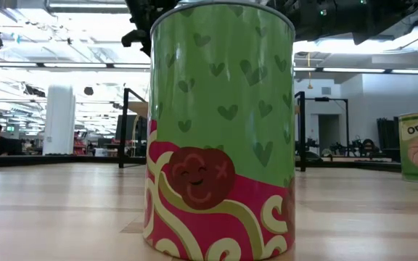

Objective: Pick and place cans onto a shelf
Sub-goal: Put the top left pink small can on the shelf, then put the middle right large dark green can on the shelf and align it with the green can

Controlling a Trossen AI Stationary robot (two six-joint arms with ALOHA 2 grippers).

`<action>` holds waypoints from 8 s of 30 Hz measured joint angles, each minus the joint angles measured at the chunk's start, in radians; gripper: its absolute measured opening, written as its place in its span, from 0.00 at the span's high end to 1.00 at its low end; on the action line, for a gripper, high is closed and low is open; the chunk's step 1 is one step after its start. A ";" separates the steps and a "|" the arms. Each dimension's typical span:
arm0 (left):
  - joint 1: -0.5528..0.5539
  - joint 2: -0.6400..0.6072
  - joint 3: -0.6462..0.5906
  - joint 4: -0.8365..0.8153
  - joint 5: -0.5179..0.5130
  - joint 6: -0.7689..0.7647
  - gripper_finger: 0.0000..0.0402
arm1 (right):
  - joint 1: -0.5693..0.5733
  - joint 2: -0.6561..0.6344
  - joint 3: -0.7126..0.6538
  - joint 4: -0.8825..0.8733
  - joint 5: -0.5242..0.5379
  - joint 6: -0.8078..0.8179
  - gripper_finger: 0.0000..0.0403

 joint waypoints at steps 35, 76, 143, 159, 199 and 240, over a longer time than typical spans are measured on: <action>0.032 -0.001 -0.095 0.103 0.011 -0.040 0.89 | 0.001 0.000 0.000 -0.002 -0.001 0.002 0.99; 0.152 -0.562 -0.624 0.429 0.174 -0.275 0.95 | -0.038 0.000 -0.215 0.449 -0.105 -0.010 0.99; -0.215 -1.083 -1.403 1.237 0.392 -0.942 1.00 | 0.213 -0.041 0.353 -2.021 0.107 1.409 0.62; -0.215 -1.083 -1.403 1.229 0.392 -0.941 1.00 | 0.200 -0.085 0.252 -1.933 0.088 1.448 0.71; -0.215 -1.081 -1.403 1.207 0.392 -0.932 1.00 | -0.234 0.179 1.165 -1.953 0.251 0.360 0.98; -0.215 -1.081 -1.403 1.207 0.395 -0.925 1.00 | -0.438 0.376 1.320 -2.122 0.360 0.148 0.75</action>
